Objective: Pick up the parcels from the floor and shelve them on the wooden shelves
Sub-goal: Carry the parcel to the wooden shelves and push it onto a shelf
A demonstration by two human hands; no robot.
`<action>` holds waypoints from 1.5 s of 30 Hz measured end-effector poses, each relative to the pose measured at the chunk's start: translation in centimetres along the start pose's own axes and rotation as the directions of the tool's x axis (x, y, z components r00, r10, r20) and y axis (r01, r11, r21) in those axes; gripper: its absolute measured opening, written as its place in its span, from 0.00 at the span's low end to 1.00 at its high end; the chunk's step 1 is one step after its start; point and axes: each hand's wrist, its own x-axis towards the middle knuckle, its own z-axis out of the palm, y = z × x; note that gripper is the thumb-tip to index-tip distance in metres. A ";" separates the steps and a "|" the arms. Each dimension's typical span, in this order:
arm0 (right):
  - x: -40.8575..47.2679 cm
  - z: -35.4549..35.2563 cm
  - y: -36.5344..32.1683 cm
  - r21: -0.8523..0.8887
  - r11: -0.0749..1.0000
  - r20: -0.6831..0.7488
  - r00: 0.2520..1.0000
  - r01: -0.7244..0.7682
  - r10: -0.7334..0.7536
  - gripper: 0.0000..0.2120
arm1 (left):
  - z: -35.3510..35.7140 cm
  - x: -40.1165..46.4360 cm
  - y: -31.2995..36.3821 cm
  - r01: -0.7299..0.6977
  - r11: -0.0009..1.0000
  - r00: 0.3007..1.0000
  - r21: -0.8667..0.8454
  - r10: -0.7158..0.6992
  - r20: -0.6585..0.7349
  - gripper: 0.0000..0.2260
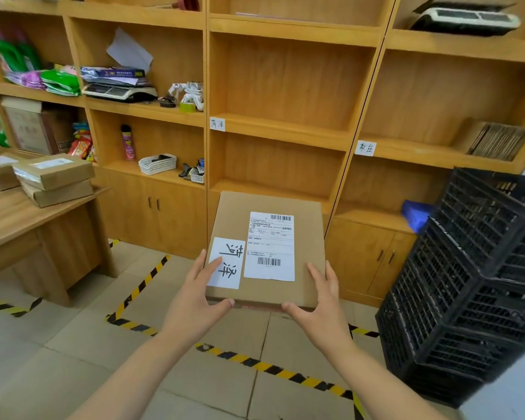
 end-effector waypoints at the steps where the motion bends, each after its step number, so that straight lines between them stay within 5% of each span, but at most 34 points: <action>1: 1.8 0.9 -0.2 0.001 1.000 -0.003 1.000 -0.001 0.001 0.43 | -0.4 1.9 -0.8 -0.009 1.000 1.000 -0.004 0.009 0.005 0.33; 18: 28.4 13.9 -3.9 -0.022 1.000 -0.036 0.999 -0.007 0.006 0.42 | -6.2 29.8 -11.9 -0.042 0.998 0.999 0.036 0.042 -0.002 0.33; 29: 45.6 20.4 -1.3 0.115 0.993 0.001 0.999 0.039 -0.039 0.42 | -5.6 45.5 -17.1 -0.027 0.997 0.997 0.074 0.032 -0.067 0.34; 45: 71.4 23.7 0.3 0.042 0.994 -0.011 0.995 0.099 -0.098 0.42 | -3.2 70.3 -20.7 -0.046 0.997 0.991 0.064 0.054 -0.123 0.32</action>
